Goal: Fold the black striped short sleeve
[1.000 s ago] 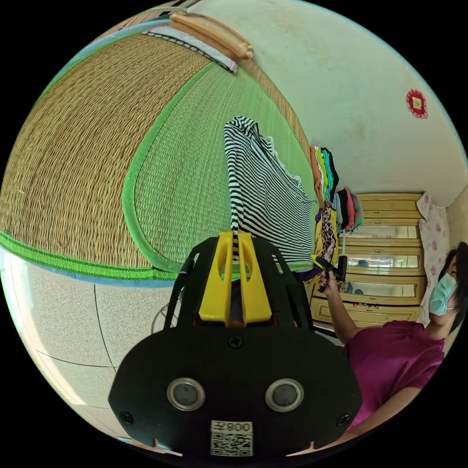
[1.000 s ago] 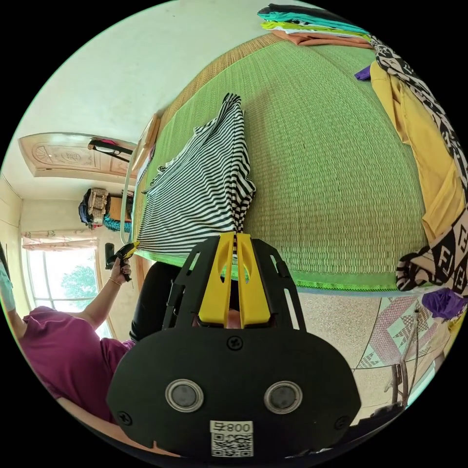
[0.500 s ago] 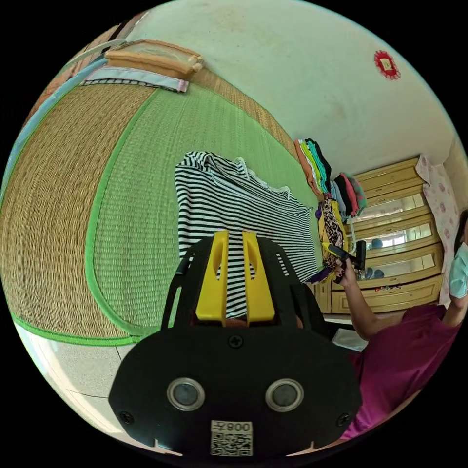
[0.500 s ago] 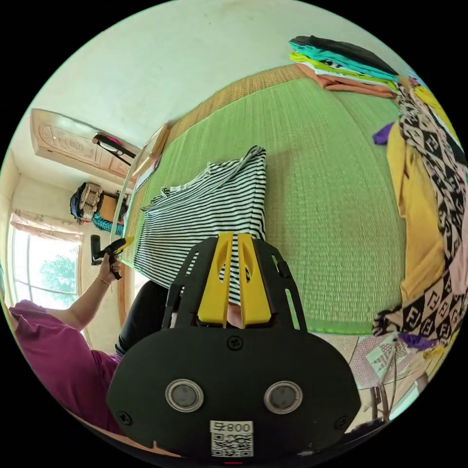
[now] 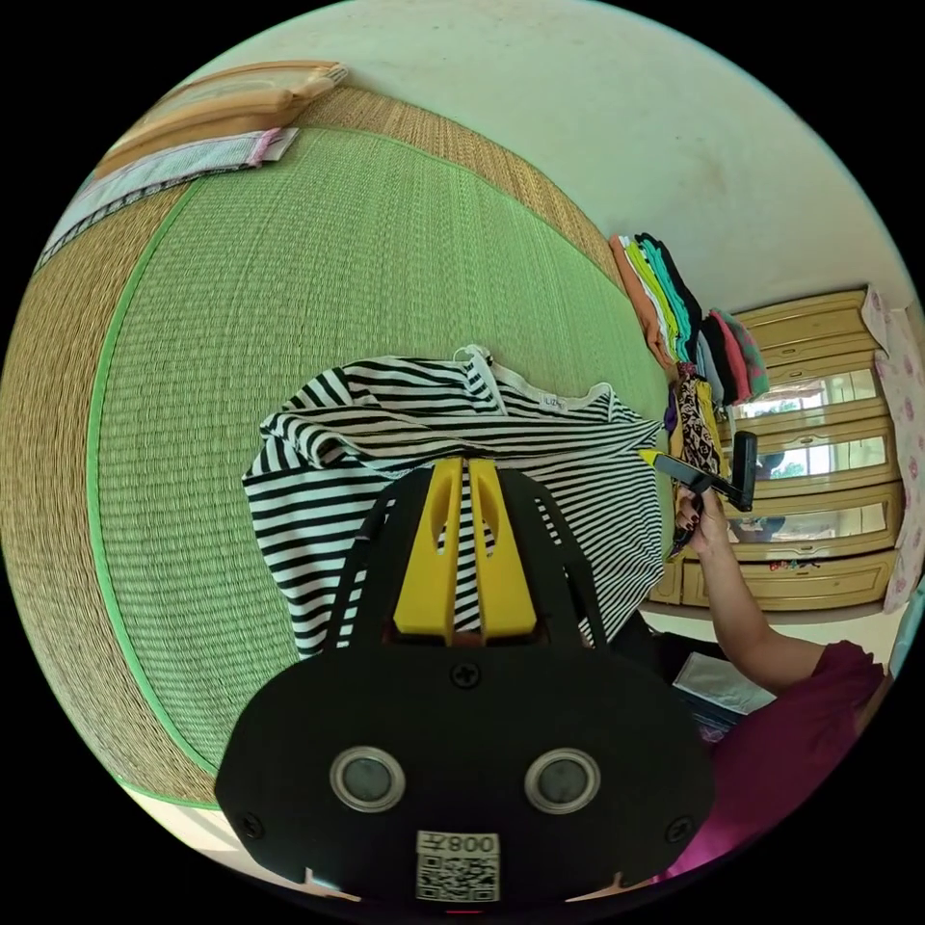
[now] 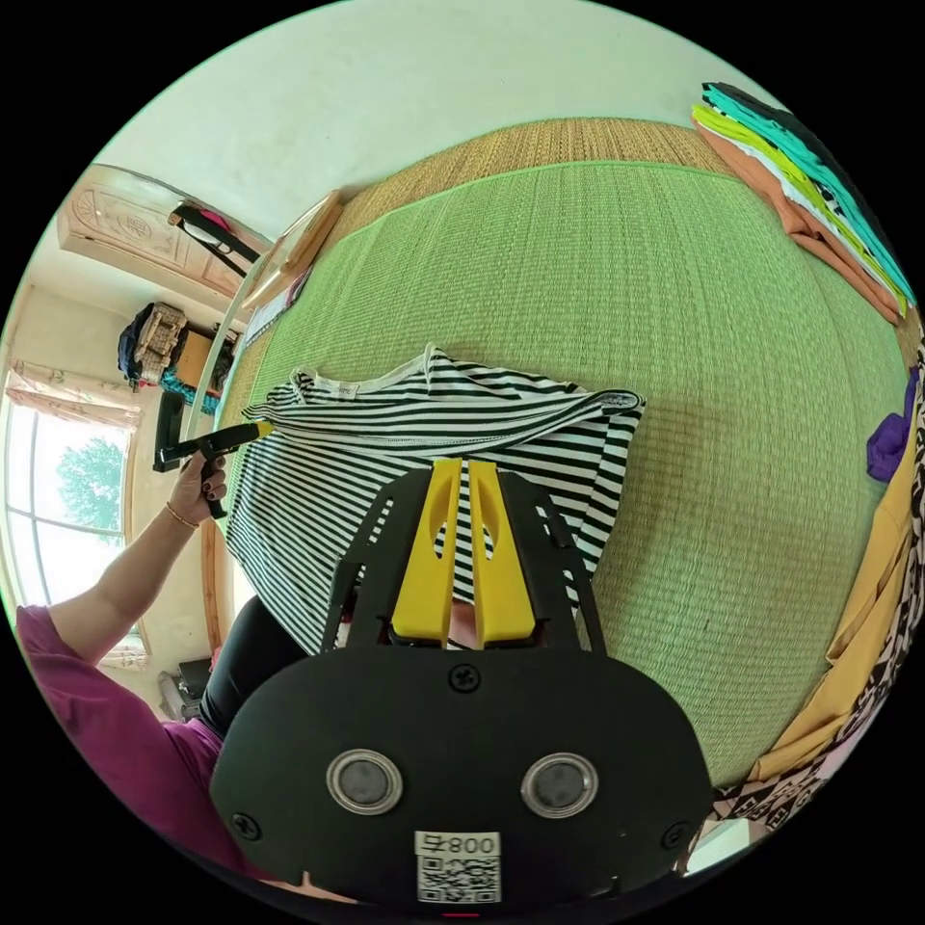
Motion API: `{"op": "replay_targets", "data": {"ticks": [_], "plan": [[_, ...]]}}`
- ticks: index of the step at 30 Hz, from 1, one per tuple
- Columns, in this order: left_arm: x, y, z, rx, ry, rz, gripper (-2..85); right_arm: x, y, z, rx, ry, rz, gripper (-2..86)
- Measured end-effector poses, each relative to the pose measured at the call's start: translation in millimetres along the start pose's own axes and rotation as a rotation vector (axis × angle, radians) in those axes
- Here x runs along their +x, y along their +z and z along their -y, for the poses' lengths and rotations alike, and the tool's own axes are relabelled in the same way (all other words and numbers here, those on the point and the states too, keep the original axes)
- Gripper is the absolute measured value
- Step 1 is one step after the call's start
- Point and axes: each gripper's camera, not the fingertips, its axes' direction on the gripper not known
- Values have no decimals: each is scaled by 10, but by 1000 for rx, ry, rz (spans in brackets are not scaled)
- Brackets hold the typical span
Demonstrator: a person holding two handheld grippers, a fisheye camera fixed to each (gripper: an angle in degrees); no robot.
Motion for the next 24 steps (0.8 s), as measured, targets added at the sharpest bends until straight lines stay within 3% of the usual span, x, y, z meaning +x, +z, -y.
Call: {"op": "replay_targets", "data": {"ticks": [15,24], "plan": [[36,-109,460,101,-61,-26,2,33,-7,468,57,-3,21,-1],[383,-7,336,48,108,-152,8,-195,-50,241,48,-103,-4,3]]}}
